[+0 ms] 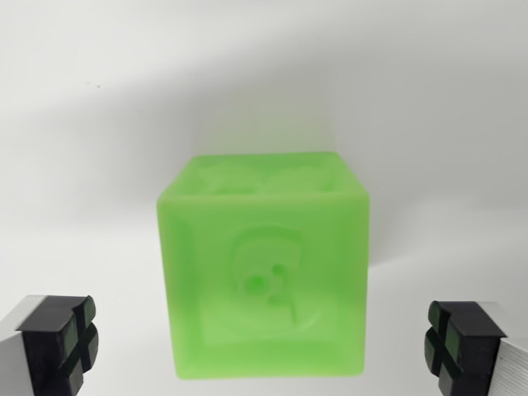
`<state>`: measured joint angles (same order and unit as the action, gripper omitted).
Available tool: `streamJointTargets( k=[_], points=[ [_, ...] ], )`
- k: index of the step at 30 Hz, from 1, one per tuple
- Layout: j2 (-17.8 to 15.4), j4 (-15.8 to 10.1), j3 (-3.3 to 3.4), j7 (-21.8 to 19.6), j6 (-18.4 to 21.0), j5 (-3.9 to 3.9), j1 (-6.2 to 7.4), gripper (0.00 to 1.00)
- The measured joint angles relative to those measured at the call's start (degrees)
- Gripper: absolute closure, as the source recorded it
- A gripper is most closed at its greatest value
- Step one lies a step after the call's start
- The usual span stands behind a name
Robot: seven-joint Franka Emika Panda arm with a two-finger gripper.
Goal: Stack cube
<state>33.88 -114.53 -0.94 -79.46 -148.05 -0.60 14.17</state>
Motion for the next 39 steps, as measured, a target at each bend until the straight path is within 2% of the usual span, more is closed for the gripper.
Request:
streamJointTargets(
  k=[11, 19, 20, 39],
  points=[
    [4.2, 1.19, 0.12, 0.0, -3.04, 0.0, 0.09, 0.0],
    [5.58, 1.72, 0.15, 0.0, -3.9, 0.0, 0.12, 0.0],
    [5.64, 1.76, 0.15, 0.0, -3.93, 0.0, 0.12, 1.0],
    [5.66, 1.81, 0.16, 0.0, -3.96, 0.0, 0.13, 1.0]
  ],
)
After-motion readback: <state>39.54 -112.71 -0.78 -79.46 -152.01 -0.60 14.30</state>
